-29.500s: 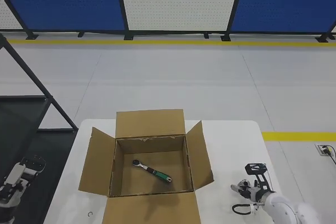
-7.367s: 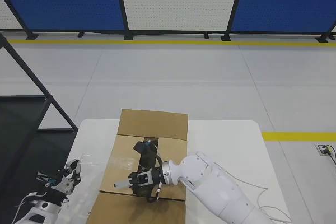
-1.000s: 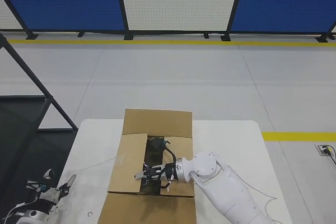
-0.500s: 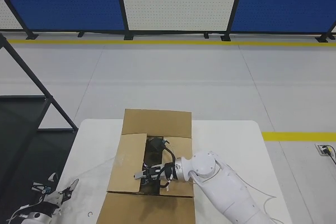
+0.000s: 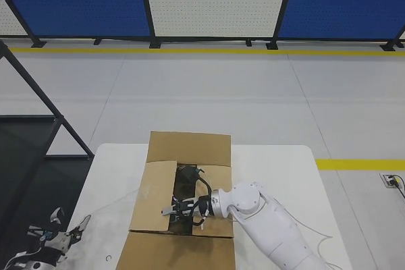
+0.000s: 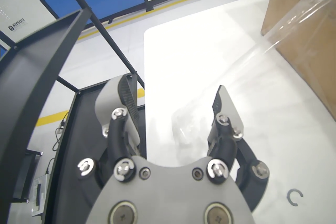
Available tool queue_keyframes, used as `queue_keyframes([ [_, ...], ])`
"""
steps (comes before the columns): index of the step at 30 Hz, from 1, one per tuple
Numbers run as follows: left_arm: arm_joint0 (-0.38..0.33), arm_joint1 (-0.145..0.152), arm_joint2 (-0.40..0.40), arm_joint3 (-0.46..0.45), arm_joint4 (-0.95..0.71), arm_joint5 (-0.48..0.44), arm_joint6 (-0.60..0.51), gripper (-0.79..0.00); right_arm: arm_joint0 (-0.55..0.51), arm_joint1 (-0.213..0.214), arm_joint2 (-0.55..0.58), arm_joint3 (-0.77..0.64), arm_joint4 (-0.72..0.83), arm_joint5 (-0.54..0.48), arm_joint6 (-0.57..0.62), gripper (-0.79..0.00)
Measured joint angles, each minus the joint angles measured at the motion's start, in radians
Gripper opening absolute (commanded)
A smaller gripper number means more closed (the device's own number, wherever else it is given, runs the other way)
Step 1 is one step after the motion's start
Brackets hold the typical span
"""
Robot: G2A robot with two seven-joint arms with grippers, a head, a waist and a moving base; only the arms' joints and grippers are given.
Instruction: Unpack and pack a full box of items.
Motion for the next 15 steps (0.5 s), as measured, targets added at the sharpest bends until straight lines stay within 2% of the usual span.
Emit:
queue_keyframes([
  [6,0.098,-0.003,-0.055,-0.139,-0.069,-0.025,0.055,-0.132,0.005,-0.002,-0.001,0.005,0.0,-0.01,0.002,-0.785],
  [7,0.114,-0.003,-0.064,-0.16,-0.083,-0.039,0.06,-0.117,0.006,-0.002,-0.001,0.004,-0.001,-0.012,0.002,-0.785],
  [9,0.146,-0.003,-0.083,-0.202,-0.112,-0.075,0.061,-0.009,0.008,-0.002,0.0,0.001,-0.005,-0.016,-0.002,-0.785],
  [10,0.157,-0.003,-0.09,-0.217,-0.123,-0.092,0.059,0.0,0.008,-0.002,0.0,-0.002,-0.007,-0.017,-0.004,-0.754],
  [12,0.176,-0.003,-0.101,-0.246,-0.14,-0.126,0.051,0.0,0.009,-0.002,0.0,-0.009,-0.012,-0.02,-0.003,-0.268],
  [13,0.182,-0.003,-0.104,-0.254,-0.143,-0.137,0.047,0.0,0.009,-0.001,0.0,-0.012,-0.014,-0.02,-0.002,0.0],
  [15,0.191,-0.003,-0.105,-0.268,-0.14,-0.149,0.037,0.0,0.008,0.0,0.001,-0.02,-0.02,-0.019,-0.002,0.0],
])
